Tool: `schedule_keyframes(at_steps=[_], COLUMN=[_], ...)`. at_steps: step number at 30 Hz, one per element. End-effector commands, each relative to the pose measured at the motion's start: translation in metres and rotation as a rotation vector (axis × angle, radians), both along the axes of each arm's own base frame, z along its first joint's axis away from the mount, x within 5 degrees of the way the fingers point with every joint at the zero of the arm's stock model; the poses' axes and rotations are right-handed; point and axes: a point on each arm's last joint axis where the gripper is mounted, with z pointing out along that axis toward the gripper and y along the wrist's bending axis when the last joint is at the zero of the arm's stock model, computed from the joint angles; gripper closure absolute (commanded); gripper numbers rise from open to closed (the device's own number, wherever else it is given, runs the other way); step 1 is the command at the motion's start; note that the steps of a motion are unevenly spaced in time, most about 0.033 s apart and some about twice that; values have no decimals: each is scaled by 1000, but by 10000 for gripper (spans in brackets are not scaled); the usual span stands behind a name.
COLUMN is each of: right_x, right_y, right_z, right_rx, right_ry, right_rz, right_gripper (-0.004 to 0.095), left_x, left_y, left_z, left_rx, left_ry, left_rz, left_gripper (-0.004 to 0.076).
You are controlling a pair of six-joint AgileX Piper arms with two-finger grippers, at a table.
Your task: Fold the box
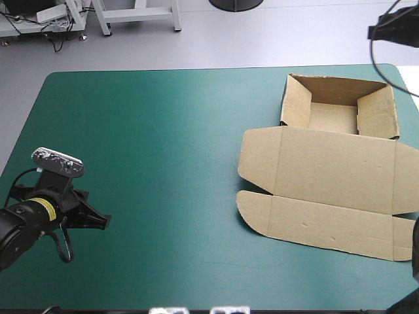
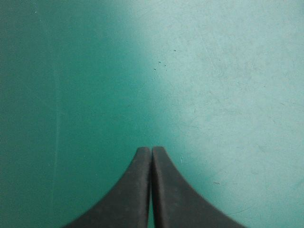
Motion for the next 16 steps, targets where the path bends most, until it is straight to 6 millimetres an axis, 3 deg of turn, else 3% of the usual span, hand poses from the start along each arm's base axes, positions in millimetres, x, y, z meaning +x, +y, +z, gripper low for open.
schedule_keyframes(at_steps=[1, 4, 8, 11, 16], right_x=[-26, -35, -55, -71, -99], right_y=[40, 72, 99, 103, 95], right_z=[-8, -48, -117, -162, -222], right_rx=[-141, -251, -285, -281, -257], right_ry=[63, 219, 460, 583, 640], right_rz=[51, 89, 160, 170, 134], right_gripper=[928, 928, 928, 928, 928], left_x=[11, 22, 36, 43, 45], left_y=[-4, -10, -18, -21, -22], left_z=[8, 1, -10, -17, -22], left_rx=[-7, 5, 30, 45, 68], left_ry=[-54, -11, 49, 95, 145], left_rz=[1, 12, 21, 37, 51], left_gripper=[733, 733, 733, 733, 733])
